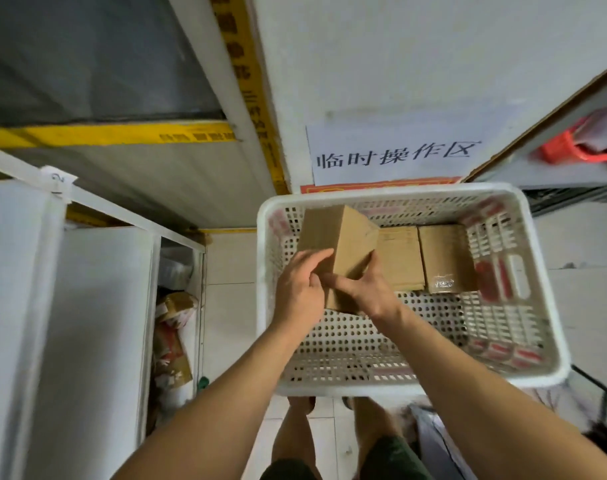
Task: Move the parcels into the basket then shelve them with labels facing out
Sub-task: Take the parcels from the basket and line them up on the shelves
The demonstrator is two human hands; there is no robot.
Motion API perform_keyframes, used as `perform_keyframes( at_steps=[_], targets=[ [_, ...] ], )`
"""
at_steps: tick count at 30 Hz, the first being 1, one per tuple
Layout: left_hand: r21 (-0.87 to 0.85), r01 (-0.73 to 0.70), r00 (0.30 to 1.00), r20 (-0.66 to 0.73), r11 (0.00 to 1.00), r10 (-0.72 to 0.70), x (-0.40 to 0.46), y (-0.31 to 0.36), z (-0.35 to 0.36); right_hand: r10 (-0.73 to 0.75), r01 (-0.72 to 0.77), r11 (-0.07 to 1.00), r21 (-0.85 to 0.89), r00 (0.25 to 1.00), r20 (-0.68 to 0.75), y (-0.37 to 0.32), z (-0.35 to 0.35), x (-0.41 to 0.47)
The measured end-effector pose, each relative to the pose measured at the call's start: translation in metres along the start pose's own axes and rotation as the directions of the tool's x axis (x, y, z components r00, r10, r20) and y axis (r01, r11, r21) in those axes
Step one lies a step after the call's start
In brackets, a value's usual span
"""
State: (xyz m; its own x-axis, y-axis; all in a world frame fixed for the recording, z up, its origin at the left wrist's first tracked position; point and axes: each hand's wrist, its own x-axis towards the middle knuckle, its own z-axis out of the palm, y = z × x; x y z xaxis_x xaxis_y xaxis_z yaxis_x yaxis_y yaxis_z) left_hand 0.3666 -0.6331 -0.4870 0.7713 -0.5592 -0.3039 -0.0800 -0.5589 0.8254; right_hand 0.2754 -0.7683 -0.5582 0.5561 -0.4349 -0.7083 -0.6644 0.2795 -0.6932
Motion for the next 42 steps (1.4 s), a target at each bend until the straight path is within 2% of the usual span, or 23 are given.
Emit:
perform_keyframes(
  at_steps=[2, 5, 7, 9, 10, 13, 16, 18, 20, 23, 26, 32, 36, 39, 42],
  targets=[
    [-0.033, -0.026, 1.0, -0.016, 0.999, 0.025, -0.014, 0.01, -0.021, -0.057, 0.055, 0.998, 0.041, 0.997, 0.042, -0.027, -0.006, -0.03],
    [-0.09, 0.088, 0.994, -0.054, 0.992, -0.093, -0.022, 0.023, -0.06, -0.123, 0.082, 0.978, 0.189, 0.969, 0.216, -0.059, -0.021, -0.077],
    [-0.193, 0.27, 0.963, 0.046, 0.943, -0.266, -0.022, 0.035, -0.086, -0.131, 0.048, 0.965, 0.259, 0.941, 0.313, -0.078, -0.03, -0.102],
    [-0.395, 0.425, 0.905, 0.211, 0.815, -0.369, -0.027, 0.05, -0.107, -0.129, -0.002, 0.947, 0.32, 0.914, 0.386, -0.093, -0.036, -0.121],
    [-0.468, 0.47, 0.882, 0.281, 0.749, -0.378, -0.03, 0.057, -0.115, -0.145, -0.014, 0.935, 0.355, 0.897, 0.417, -0.099, -0.036, -0.129],
    [-0.592, 0.519, 0.852, 0.417, 0.617, -0.316, -0.042, 0.07, -0.132, -0.224, -0.065, 0.854, 0.516, 0.85, 0.477, -0.12, -0.034, -0.158],
    [-0.681, 0.54, 0.829, 0.533, 0.495, -0.171, -0.052, 0.07, -0.144, -0.329, -0.141, 0.738, 0.66, 0.778, 0.534, -0.133, -0.029, -0.179],
    [-0.728, 0.523, 0.835, 0.541, 0.443, -0.096, -0.056, 0.067, -0.151, -0.323, -0.133, 0.734, 0.666, 0.795, 0.514, -0.138, -0.023, -0.186],
    [-0.754, 0.46, 0.872, 0.483, 0.469, -0.077, -0.059, 0.067, -0.16, -0.29, -0.056, 0.791, 0.609, 0.842, 0.455, -0.144, -0.019, -0.187],
    [-0.763, 0.322, 0.931, 0.362, 0.56, -0.042, -0.063, 0.07, -0.173, -0.314, 0.158, 0.887, 0.435, 0.896, 0.315, -0.153, -0.014, -0.188],
    [-0.744, 0.24, 0.968, 0.236, 0.624, -0.09, -0.07, 0.072, -0.182, -0.355, 0.296, 0.915, 0.275, 0.913, 0.199, -0.168, -0.001, -0.195],
    [-0.649, 0.115, 0.989, 0.002, 0.752, -0.15, -0.092, 0.073, -0.198, -0.352, 0.333, 0.936, 0.117, 0.854, 0.383, -0.193, 0.025, -0.207],
    [-0.64, 0.094, 0.984, -0.054, 0.762, -0.167, -0.126, 0.072, -0.213, -0.393, 0.408, 0.908, 0.092, 0.758, 0.521, -0.205, 0.044, -0.219],
    [-0.644, 0.117, 0.959, -0.125, 0.756, -0.255, -0.159, 0.062, -0.224, -0.413, 0.481, 0.875, 0.053, 0.686, 0.599, -0.21, 0.056, -0.231],
    [-0.563, 0.083, 0.887, -0.335, 0.822, -0.319, -0.197, 0.058, -0.232, -0.403, 0.572, 0.82, -0.024, 0.607, 0.685, -0.213, 0.074, -0.242]
  ],
)
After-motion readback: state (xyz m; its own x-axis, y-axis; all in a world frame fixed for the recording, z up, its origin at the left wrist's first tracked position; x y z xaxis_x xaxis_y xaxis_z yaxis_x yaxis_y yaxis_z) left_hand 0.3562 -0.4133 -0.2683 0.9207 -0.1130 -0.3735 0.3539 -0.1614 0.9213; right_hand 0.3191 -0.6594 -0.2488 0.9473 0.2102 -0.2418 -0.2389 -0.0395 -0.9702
